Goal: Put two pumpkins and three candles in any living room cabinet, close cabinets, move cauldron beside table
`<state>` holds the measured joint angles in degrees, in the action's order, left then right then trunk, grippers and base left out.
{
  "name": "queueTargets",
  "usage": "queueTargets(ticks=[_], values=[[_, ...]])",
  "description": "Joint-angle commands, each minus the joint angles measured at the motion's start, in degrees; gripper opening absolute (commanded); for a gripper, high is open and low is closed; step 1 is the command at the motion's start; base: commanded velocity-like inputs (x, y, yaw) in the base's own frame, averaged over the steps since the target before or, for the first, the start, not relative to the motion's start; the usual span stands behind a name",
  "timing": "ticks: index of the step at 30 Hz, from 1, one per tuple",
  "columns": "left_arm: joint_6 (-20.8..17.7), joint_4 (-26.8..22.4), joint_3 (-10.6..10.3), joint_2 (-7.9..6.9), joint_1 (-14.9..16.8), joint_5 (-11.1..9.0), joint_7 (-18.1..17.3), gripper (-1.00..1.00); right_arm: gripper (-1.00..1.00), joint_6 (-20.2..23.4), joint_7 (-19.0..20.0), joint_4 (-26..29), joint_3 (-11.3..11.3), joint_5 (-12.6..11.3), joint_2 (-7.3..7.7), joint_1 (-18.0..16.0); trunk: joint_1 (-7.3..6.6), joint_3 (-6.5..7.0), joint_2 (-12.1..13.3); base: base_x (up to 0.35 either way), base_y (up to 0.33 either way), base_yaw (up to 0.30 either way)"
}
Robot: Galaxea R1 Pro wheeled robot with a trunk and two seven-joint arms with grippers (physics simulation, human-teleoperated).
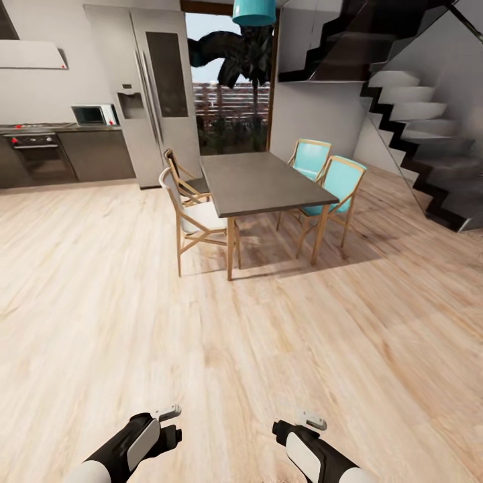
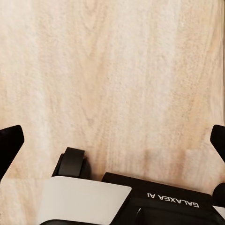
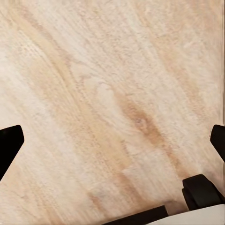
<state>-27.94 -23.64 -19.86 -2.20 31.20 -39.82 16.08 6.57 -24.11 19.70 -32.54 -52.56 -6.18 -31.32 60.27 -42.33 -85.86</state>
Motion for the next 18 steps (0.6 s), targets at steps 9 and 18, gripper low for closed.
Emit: queueTargets(ticks=[9,18], values=[[-0.2,-0.2,-0.4,-0.08,0.0,-0.6,0.5,1.0,1.0,0.3,-0.3,0.0,-0.5,-0.2,0.03,-0.1,0.0,-0.26,0.0,0.0,0.0,-0.272],[-0.2,-0.2,-0.4,-0.08,0.0,-0.6,0.5,1.0,1.0,-0.6,-0.4,-0.3,-0.5,-0.2,0.03,-0.1,0.0,-0.53,0.0,0.0,0.0,-0.273]])
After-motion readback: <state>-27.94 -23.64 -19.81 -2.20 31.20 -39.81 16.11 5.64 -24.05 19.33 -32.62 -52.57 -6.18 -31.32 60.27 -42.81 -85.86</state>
